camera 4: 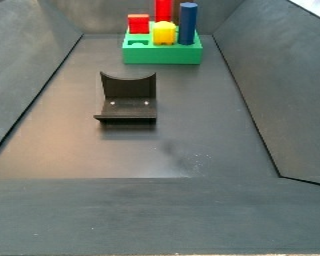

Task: Pick up the arch object. Move up. Place the arch object on the fixture. Regrasp the arch object. Rotate the arch object. Move to above the board. Insert the arch object.
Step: Move to above the board.

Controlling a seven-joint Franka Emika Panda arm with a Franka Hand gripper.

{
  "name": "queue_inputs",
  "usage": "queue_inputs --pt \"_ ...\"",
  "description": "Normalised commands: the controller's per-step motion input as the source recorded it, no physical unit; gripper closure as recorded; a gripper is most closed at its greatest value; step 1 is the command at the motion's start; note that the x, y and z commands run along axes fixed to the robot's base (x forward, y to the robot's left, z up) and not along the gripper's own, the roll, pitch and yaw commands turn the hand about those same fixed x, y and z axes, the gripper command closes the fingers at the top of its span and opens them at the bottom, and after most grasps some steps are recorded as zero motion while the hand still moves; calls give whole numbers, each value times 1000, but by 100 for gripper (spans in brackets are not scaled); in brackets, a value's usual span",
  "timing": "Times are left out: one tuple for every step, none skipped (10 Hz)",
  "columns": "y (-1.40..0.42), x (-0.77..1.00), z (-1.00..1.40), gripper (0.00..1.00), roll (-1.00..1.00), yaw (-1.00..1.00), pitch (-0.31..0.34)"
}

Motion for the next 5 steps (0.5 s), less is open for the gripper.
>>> queue_inputs --pt "-1000 274 406 100 1 1000 55" --pt "-770 243 312 100 2 1000 65" --pt "-516 186 213 100 5 1000 71" --pt "-240 119 101 100 10 1000 77" --pt "-139 87 64 100 11 1000 77"
